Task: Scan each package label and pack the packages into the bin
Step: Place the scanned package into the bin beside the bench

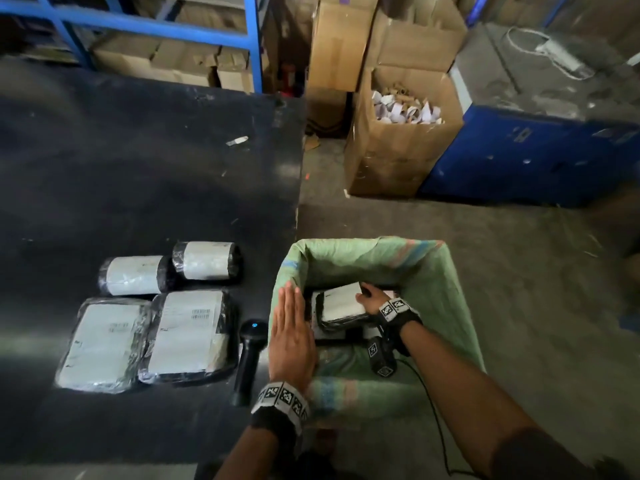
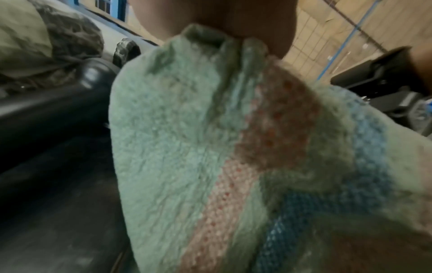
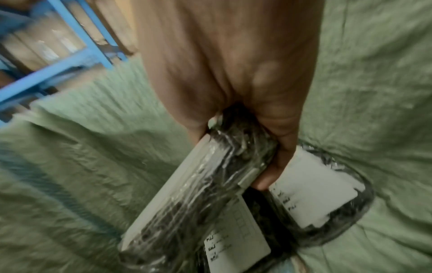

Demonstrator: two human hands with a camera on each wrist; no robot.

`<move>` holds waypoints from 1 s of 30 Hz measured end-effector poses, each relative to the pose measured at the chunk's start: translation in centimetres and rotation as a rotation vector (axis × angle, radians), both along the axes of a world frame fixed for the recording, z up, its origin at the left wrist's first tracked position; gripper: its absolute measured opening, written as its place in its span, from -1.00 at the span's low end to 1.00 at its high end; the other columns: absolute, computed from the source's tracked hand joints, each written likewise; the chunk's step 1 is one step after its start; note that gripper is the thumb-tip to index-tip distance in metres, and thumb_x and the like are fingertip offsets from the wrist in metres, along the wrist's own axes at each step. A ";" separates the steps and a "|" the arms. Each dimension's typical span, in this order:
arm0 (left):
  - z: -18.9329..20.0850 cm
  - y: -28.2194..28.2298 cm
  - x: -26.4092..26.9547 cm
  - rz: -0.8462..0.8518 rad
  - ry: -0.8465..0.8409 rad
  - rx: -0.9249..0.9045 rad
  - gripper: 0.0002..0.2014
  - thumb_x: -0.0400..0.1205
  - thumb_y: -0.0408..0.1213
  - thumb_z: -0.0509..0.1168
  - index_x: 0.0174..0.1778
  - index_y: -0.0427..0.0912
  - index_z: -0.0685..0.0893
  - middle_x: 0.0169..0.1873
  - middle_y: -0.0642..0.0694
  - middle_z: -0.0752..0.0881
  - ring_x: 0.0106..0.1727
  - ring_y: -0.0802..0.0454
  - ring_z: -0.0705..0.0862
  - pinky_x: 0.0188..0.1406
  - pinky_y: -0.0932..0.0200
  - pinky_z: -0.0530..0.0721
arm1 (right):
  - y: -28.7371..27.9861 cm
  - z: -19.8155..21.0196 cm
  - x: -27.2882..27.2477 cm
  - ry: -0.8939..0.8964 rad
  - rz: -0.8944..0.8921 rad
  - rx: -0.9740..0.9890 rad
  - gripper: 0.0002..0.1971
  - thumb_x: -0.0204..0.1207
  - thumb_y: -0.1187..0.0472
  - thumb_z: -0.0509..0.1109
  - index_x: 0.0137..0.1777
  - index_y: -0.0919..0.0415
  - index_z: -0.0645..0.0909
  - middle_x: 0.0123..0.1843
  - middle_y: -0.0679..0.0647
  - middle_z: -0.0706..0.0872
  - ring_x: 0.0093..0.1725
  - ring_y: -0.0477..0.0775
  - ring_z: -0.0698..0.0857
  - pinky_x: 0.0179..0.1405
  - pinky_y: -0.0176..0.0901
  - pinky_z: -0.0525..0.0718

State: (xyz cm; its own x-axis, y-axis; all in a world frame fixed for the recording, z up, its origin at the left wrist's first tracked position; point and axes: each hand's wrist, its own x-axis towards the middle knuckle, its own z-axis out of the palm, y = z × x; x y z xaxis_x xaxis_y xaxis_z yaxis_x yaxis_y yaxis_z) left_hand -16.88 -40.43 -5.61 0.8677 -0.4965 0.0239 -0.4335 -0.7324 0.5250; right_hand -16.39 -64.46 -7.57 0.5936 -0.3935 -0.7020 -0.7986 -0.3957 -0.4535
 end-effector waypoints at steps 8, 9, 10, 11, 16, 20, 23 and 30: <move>0.1 0.2 0.3 -0.005 0.016 0.023 -0.28 0.68 -0.48 0.16 0.77 -0.30 0.02 0.79 -0.20 -0.03 0.80 -0.11 -0.09 0.72 -0.21 0.24 | 1.5 -9.5 1.3 -0.076 -0.069 0.066 -0.37 0.71 0.03 0.19 0.72 -0.14 0.04 0.73 0.22 0.18 0.59 0.35 0.40 0.51 0.09 0.45; 0.1 0.2 0.4 -0.009 0.012 0.025 -0.31 0.69 -0.44 0.11 0.77 -0.31 0.03 0.79 -0.21 -0.02 0.80 -0.11 -0.09 0.72 -0.22 0.24 | 1.9 -10.3 1.3 -0.072 -0.049 0.053 -0.36 0.72 0.06 0.18 0.73 -0.15 -0.02 0.75 0.20 0.07 0.65 0.34 0.30 0.56 0.10 0.37; 0.0 0.2 0.5 -0.013 0.010 0.030 -0.33 0.70 -0.41 0.07 0.76 -0.31 0.04 0.79 -0.21 -0.01 0.80 -0.12 -0.08 0.72 -0.22 0.24 | 2.1 -11.3 1.1 -0.064 -0.022 0.033 -0.34 0.73 0.10 0.15 0.73 -0.16 -0.10 0.77 0.19 -0.02 0.67 0.33 0.25 0.57 0.11 0.34; -0.1 0.2 0.7 -0.016 0.009 0.033 -0.34 0.71 -0.39 0.05 0.76 -0.31 0.04 0.79 -0.22 0.00 0.80 -0.13 -0.07 0.72 -0.23 0.25 | 2.3 -12.0 1.0 -0.046 0.020 0.004 -0.31 0.74 0.13 0.13 0.73 -0.15 -0.18 0.77 0.17 -0.09 0.66 0.35 0.26 0.54 0.11 0.35; -1.0 -0.1 1.2 -0.005 0.008 0.016 -0.30 0.69 -0.40 0.17 0.76 -0.32 0.07 0.78 -0.23 0.01 0.80 -0.15 -0.05 0.71 -0.26 0.24 | 1.5 -15.1 0.1 -0.005 0.188 0.010 -0.13 0.66 0.23 0.20 0.68 -0.06 -0.41 0.77 0.16 -0.11 0.63 0.38 0.30 0.54 0.09 0.39; -0.5 0.2 1.3 -0.022 0.056 -0.023 -0.26 0.71 -0.33 0.22 0.78 -0.26 0.01 0.79 -0.15 -0.06 0.81 -0.08 -0.12 0.76 -0.18 0.11 | 0.4 -11.9 1.7 0.140 0.182 0.040 -0.23 0.66 0.14 0.29 0.75 0.10 -0.08 0.71 0.21 0.22 0.59 0.27 0.41 0.53 -0.08 0.41; 0.4 1.5 1.9 -0.072 0.132 -0.124 -0.34 0.76 -0.23 0.18 0.78 -0.19 0.10 0.79 -0.10 0.04 0.80 -0.02 -0.05 0.75 -0.17 0.16 | 0.3 -6.3 4.0 0.085 0.134 -0.064 -0.43 0.64 0.05 0.30 0.62 0.19 0.38 0.63 0.20 0.43 0.57 0.24 0.45 0.52 -0.08 0.41; 3.9 10.7 5.2 0.173 0.016 -0.236 -0.46 0.71 -0.04 0.15 0.61 -0.15 0.49 0.56 -0.21 0.50 0.62 -0.20 0.40 0.61 -0.18 0.40 | 8.9 9.6 5.4 -0.461 0.089 -0.125 -0.67 0.61 -0.03 0.31 0.34 -0.02 0.61 0.02 0.02 0.85 0.01 0.10 0.80 0.17 0.04 0.70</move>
State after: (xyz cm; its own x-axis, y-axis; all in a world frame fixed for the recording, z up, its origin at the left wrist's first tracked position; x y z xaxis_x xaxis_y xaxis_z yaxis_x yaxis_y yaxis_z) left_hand -11.70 -29.71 -1.71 0.9402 -0.3237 0.1065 -0.3030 -0.6513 0.6957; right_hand -10.99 -55.58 1.99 0.8669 -0.3920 -0.3080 -0.4860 -0.5275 -0.6968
